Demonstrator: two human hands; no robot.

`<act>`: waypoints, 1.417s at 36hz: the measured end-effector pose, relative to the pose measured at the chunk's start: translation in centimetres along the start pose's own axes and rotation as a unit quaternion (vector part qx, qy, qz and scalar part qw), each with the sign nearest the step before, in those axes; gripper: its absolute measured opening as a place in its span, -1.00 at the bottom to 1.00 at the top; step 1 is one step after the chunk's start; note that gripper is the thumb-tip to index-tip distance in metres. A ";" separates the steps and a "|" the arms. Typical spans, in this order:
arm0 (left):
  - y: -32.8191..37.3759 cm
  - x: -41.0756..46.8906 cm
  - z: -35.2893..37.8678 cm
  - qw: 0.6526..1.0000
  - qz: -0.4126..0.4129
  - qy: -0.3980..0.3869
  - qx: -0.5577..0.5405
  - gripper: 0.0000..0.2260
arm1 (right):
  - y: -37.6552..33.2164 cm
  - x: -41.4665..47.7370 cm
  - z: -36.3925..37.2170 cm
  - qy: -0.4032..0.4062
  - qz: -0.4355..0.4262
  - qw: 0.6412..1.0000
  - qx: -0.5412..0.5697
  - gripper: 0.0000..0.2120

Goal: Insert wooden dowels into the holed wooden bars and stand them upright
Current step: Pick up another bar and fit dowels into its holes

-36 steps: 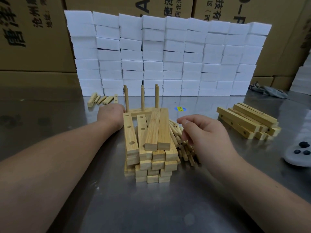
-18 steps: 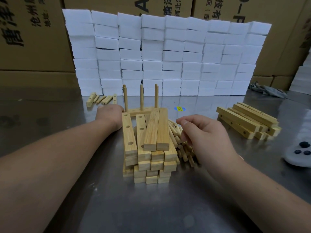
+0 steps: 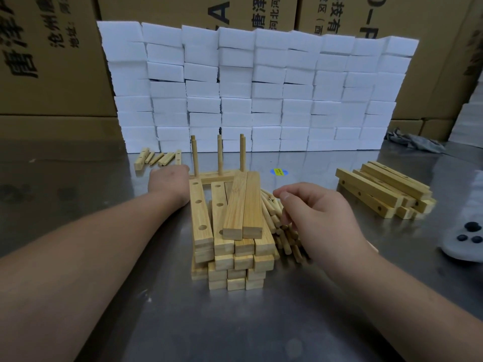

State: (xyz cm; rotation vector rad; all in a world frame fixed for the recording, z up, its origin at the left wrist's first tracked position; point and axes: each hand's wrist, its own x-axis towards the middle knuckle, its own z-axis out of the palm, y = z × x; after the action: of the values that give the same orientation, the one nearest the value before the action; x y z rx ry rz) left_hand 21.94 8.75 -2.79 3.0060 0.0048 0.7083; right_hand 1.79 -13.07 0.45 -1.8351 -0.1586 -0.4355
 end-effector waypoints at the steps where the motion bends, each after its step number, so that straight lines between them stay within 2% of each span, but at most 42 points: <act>1: 0.0 -0.1 0.0 1.000 0.001 0.009 0.000 -0.88 | 0.0 0.0 0.0 -0.002 -0.002 1.000 -0.001 -0.73; 7: 0.5 -0.7 -0.9 0.999 -0.002 0.039 -0.009 -0.70 | 0.1 0.0 -0.2 -0.005 -0.015 0.999 -0.029 -0.76; 11: 0.9 -1.6 -1.9 0.999 0.005 0.039 0.002 -0.72 | 0.0 0.1 -0.3 0.005 -0.022 0.999 -0.032 -0.77; 16: 0.9 -2.9 -3.2 0.996 -0.009 0.035 -0.079 -0.81 | 0.0 0.2 -0.5 0.008 -0.043 0.996 -0.075 -0.76; 22: 1.0 -4.9 -3.6 0.972 -0.081 0.075 -0.206 -0.76 | 0.0 0.3 -0.7 0.039 -0.042 0.994 -0.096 -0.74; 26: 0.8 -6.2 -4.0 0.932 -0.176 0.093 -0.304 -0.73 | 0.1 0.5 -1.0 0.068 -0.031 0.992 -0.104 -0.73; 30: 1.4 -7.1 -5.6 0.832 -0.272 0.111 -0.471 -0.75 | 0.4 1.0 -1.3 0.087 -0.023 0.988 -0.123 -0.72; 33: 2.5 -8.7 -6.6 0.769 -0.271 0.126 -0.566 -0.76 | 0.7 1.7 -1.7 0.097 -0.008 0.986 -0.134 -0.78; 35: 3.1 -10.0 -6.6 0.752 -0.249 0.126 -0.597 -0.79 | 0.9 2.2 -2.4 0.101 0.004 0.984 -0.146 -0.82; 39: 3.5 -11.5 -6.7 0.741 -0.216 0.112 -0.626 -0.80 | 1.5 3.7 -4.6 0.160 0.025 0.974 -0.161 -0.76; 44: 3.4 -11.7 -7.1 0.777 -0.161 0.083 -0.603 -0.80 | 3.1 5.2 -6.6 0.240 0.077 0.953 -0.168 -0.65; 48: 3.5 -11.8 -7.2 0.790 -0.119 0.055 -0.598 -0.78 | 4.4 6.2 -7.2 0.248 0.121 0.937 -0.213 -0.64; 51: 3.5 -11.9 -7.1 0.805 -0.086 0.043 -0.585 -0.76 | 4.4 7.3 -7.5 0.230 0.135 0.918 -0.294 -0.59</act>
State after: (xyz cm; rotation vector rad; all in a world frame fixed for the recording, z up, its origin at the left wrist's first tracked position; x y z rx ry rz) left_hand 8.07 5.46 -1.55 1.7494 -0.1119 0.5206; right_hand 8.33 -22.29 1.07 -2.2330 0.6052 -0.7608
